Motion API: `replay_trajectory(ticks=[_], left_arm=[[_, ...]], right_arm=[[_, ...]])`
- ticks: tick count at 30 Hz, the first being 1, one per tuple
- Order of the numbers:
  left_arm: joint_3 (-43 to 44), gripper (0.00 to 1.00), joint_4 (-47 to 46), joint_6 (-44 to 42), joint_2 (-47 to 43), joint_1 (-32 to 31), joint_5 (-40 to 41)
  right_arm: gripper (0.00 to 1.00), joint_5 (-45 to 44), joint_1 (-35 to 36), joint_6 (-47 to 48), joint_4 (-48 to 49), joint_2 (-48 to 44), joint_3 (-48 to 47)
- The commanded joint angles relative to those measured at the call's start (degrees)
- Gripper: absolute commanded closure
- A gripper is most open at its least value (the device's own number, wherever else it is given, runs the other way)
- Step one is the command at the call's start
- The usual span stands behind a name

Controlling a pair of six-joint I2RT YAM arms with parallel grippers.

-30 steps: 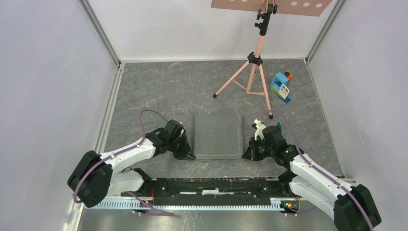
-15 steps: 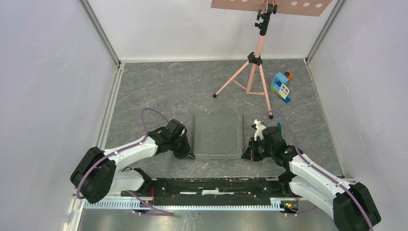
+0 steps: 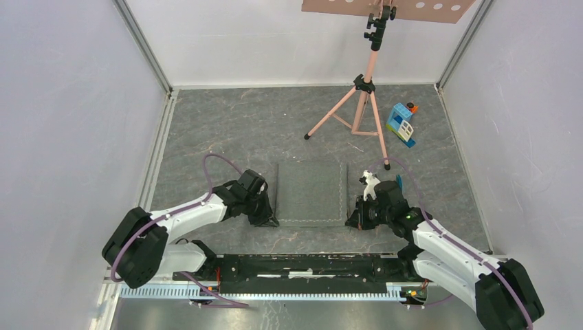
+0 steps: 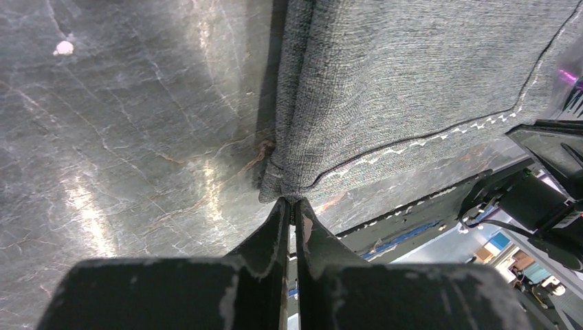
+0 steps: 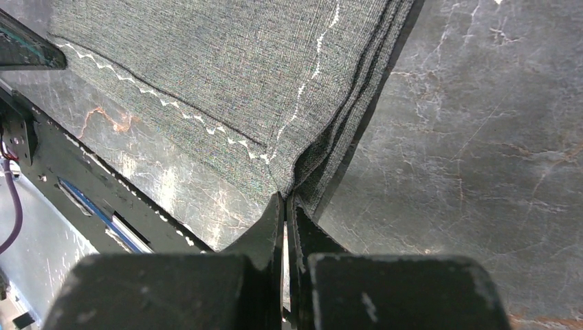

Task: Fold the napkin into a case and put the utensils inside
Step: Smooth out the square-folded napkin at the center of the board.

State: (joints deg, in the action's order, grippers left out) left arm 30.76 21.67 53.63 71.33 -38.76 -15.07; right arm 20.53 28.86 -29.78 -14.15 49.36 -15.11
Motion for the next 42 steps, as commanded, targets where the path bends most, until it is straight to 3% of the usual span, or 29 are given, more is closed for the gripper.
replay_trajectory(ticks=[1, 4, 8, 11, 15, 18, 22, 27, 31, 34, 37, 42], left_arm=[[-1.58, 0.98, -0.62, -2.03, -0.41, -0.26, 1.65], [-1.42, 0.97, 0.61, -2.45, -0.2, -0.26, 2.83], [0.27, 0.84, 3.26, -3.08, -1.28, -0.26, 3.07], [1.2, 0.7, 5.24, -3.09, -4.01, -0.24, 2.62], [3.8, 0.62, 7.82, -3.69, -5.41, -0.27, 2.0], [5.5, 0.64, 7.49, -3.5, -5.32, -0.35, 0.88], [7.06, 0.75, 6.39, -2.56, -4.19, -0.35, -0.14], [5.84, 0.73, 0.81, -2.01, -2.41, -0.35, -0.7], [3.76, 0.8, -1.8, -2.96, 3.16, -0.3, -0.42], [1.47, 0.83, -2.18, -3.35, 4.69, -0.32, 0.38], [-0.82, 0.84, -4.48, -2.63, 4.2, -0.35, -0.27], [-1.27, 0.86, -4.79, -1.82, 3.73, -0.35, 0.13]], right_arm=[[1.0, 0.17, -0.12, 0.34, 2.63, 0.73, 0.68], [0.89, 1.13, -0.11, 1.54, 2.61, 1.42, 0.49], [0.68, -0.33, -0.08, 7.1, -3.27, 0.64, -3.27], [0.58, -4.55, -0.13, 11.08, -10.15, -0.62, -7.53], [0.56, -2.78, -0.14, 10.64, -9.56, 0.25, -10.27], [0.59, 2.88, -0.12, 6.53, -2.96, 2.26, -9.26], [0.62, 7.43, -0.04, 2.33, 6.69, 5.46, -7.04], [0.65, 7.45, -0.06, 2.73, 11.32, 9.9, -3.28], [0.67, 4.12, -0.1, 3.51, 11.25, 9.94, -0.19], [0.64, 3.42, 0.52, 4.99, 10.4, 9.95, -4.51], [0.58, 4.84, 2.29, 2.78, 18.22, 13.09, -9.23], [0.54, 9.63, 7.31, -2.57, 33.38, 31.03, -18.83]])
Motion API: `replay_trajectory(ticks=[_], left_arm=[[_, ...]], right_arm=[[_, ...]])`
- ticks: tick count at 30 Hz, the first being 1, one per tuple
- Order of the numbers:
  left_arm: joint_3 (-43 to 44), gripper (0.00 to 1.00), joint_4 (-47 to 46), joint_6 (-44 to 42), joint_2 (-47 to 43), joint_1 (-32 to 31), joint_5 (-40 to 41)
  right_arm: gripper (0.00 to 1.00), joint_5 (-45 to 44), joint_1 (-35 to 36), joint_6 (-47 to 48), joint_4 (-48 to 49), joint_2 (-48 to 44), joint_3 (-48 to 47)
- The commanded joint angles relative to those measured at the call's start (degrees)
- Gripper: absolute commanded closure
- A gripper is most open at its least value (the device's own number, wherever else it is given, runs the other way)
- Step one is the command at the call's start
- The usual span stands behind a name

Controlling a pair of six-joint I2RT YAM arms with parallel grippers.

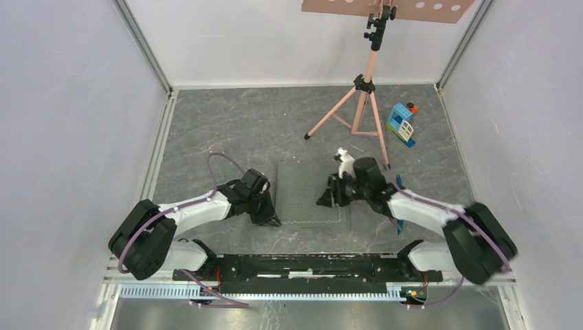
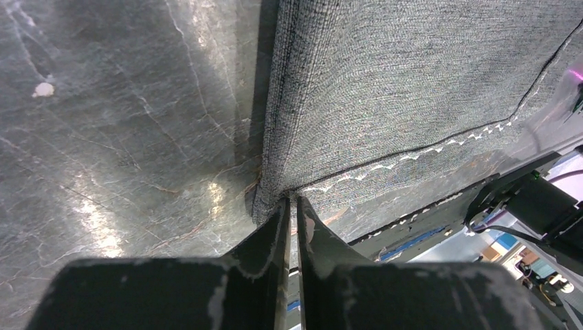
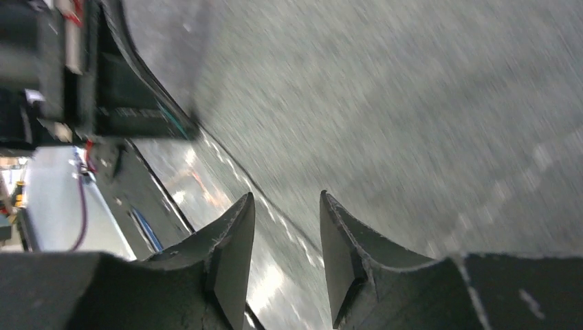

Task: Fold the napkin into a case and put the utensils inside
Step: Smooth out the square-folded napkin at the center of the board.

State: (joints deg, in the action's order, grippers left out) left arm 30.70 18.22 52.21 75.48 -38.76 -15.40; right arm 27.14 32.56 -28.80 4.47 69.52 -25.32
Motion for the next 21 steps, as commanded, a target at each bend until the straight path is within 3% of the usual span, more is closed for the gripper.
replay_trajectory(ticks=[1, 7, 12, 16, 21], left_arm=[[-1.18, 0.87, -1.39, -0.27, -0.42, -0.34, 0.54], [-1.17, 0.91, -1.31, 0.44, -0.39, -0.36, 1.05], [-1.21, 0.92, -1.38, 0.27, -0.36, -0.35, 0.91], [-1.34, 0.93, -1.44, 0.35, -0.64, -0.35, 0.92], [-2.11, 0.93, -1.73, 0.7, -1.28, -0.35, 0.78]], right_arm=[[0.53, 3.31, 4.72, -4.34, 16.74, 14.63, -10.84], [0.47, 5.17, 7.86, -10.14, 28.78, 29.1, -20.01], [0.39, 7.18, 9.41, -14.29, 36.32, 36.65, -22.11], [0.3, 6.76, 10.39, -14.18, 38.0, 41.05, -23.87], [0.26, 5.48, 10.42, -12.33, 36.54, 45.7, -28.26]])
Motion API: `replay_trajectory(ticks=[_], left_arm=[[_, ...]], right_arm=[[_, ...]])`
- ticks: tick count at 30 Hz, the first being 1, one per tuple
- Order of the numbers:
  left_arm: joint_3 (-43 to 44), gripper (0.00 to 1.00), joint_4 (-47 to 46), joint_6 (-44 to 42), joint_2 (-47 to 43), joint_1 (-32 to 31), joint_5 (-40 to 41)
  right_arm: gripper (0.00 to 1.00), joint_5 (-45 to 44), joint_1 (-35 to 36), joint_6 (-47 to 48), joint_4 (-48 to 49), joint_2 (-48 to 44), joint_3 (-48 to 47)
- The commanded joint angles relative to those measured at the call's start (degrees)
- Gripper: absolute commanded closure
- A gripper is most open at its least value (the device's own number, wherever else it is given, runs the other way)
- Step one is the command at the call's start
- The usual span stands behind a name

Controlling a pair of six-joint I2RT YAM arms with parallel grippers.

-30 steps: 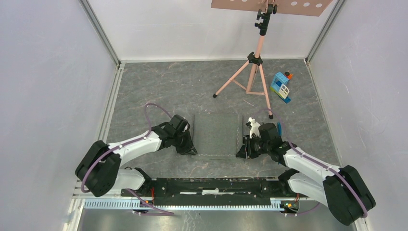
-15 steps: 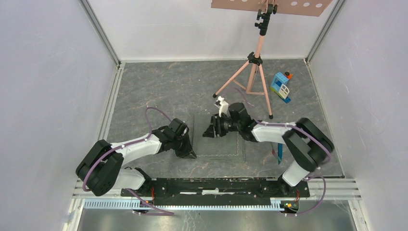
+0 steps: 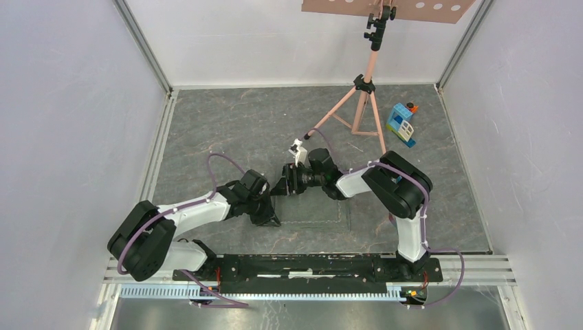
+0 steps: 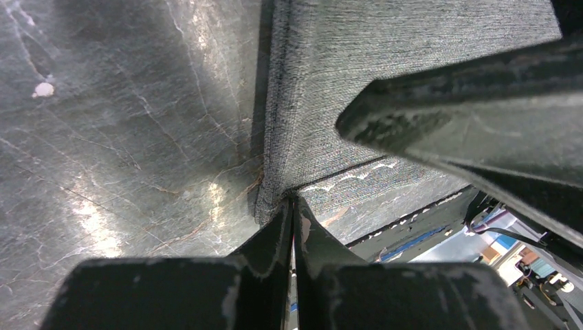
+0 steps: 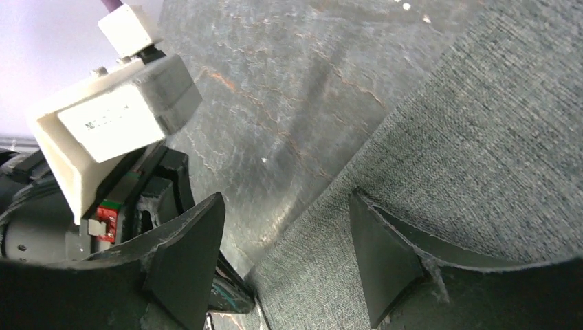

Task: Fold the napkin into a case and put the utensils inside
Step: Smooth out the square-folded napkin at the center of the board.

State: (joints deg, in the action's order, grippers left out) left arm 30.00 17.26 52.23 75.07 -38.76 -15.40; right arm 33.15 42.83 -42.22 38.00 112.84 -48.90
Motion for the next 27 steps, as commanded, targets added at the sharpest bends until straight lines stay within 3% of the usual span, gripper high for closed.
replay_trajectory(ticks=[1, 20, 21, 22, 23, 27], left_arm=[[-1.56, 0.93, -0.78, 0.84, -1.05, -0.39, 0.77], [-2.16, 0.95, -0.93, 1.2, -1.75, -0.36, 0.98], [-2.14, 0.95, -0.91, 1.21, -1.91, -0.35, 0.98], [-2.19, 0.96, -0.81, 1.29, -2.17, -0.35, 0.98], [-2.2, 0.95, -0.76, 1.47, -2.65, -0.35, 1.01], [-1.41, 0.89, -1.61, 2.76, -5.15, -0.35, -1.63]], right_arm=[[0.26, -1.06, 0.06, 1.84, 2.26, 2.93, -5.59], [0.25, -2.65, -8.01, 8.33, -7.03, 18.72, -24.04], [0.2, -2.0, -8.21, 8.95, -9.42, 18.88, -26.45], [0.08, -1.48, -8.22, 9.98, -12.16, 18.35, -28.57], [0.02, -1.7, -8.14, 11.85, -15.45, 17.35, -31.25], [0.02, -3.81, -7.86, 18.07, -28.79, 8.83, -37.16]])
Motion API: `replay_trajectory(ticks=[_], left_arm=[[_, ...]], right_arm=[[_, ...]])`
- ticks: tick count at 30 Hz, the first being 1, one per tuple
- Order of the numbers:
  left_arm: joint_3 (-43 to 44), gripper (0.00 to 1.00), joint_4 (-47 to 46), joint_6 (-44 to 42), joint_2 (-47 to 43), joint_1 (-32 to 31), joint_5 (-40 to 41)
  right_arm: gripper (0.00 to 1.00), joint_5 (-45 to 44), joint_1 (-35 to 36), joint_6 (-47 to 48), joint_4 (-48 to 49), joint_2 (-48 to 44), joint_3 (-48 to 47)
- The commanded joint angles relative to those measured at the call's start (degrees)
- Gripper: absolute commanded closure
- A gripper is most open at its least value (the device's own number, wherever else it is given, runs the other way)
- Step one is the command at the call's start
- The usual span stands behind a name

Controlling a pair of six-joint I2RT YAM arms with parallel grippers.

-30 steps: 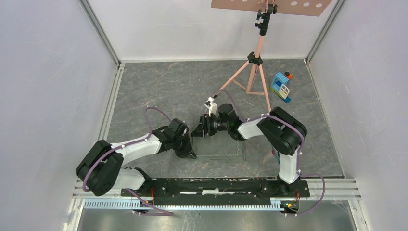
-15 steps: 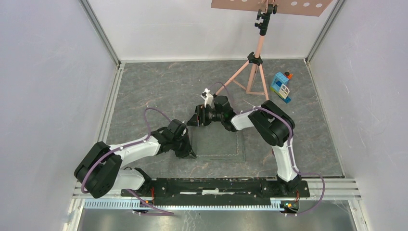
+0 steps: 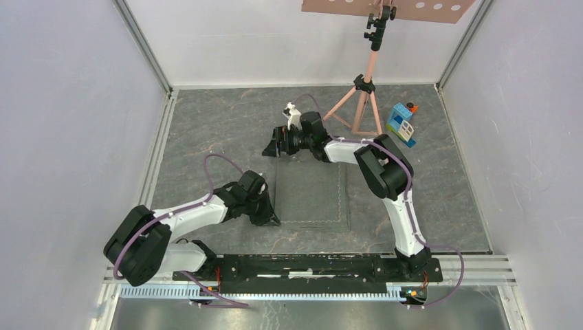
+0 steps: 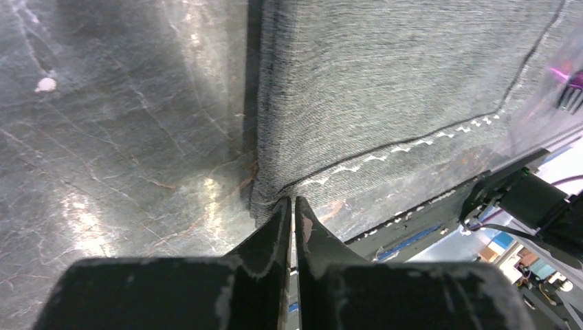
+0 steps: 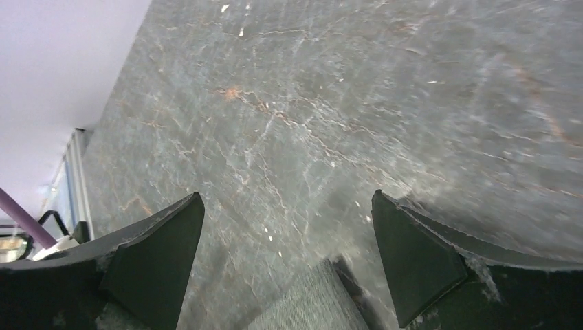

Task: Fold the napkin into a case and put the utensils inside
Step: Smooth out the square-folded napkin at the center of the board.

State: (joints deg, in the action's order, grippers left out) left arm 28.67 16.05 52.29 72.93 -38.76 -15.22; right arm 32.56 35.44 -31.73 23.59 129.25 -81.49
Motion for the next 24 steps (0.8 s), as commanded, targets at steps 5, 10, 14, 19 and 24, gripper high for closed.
replay_trajectory(ticks=[5, 10, 14, 19, 24], left_arm=[[3.83, 0.77, 1.39, 4.05, -6.67, -0.35, -4.97], [11.04, 0.48, 2.64, 2.99, -7.37, 0.48, -6.18], [16.42, 0.45, -0.41, -0.39, 1.54, 5.5, -10.52], [24.4, 0.55, -4.55, -3.52, 15.53, 10.99, -13.77], [29.97, 0.57, -6.71, -5.26, 24.45, 14.33, -12.49]], right_arm=[[0.02, -3.1, -1.36, 8.29, -17.68, -20.82, 5.59], [0.02, -0.57, -3.74, 4.98, -8.74, -30.8, 22.38], [0.02, 0.74, -5.64, 2.13, -3.66, -31.83, 28.08], [0.08, 1.61, -7.48, 0.15, 1.31, -29.52, 30.97], [0.14, 3.7, -9.24, -2.44, 7.39, -27.25, 34.16]])
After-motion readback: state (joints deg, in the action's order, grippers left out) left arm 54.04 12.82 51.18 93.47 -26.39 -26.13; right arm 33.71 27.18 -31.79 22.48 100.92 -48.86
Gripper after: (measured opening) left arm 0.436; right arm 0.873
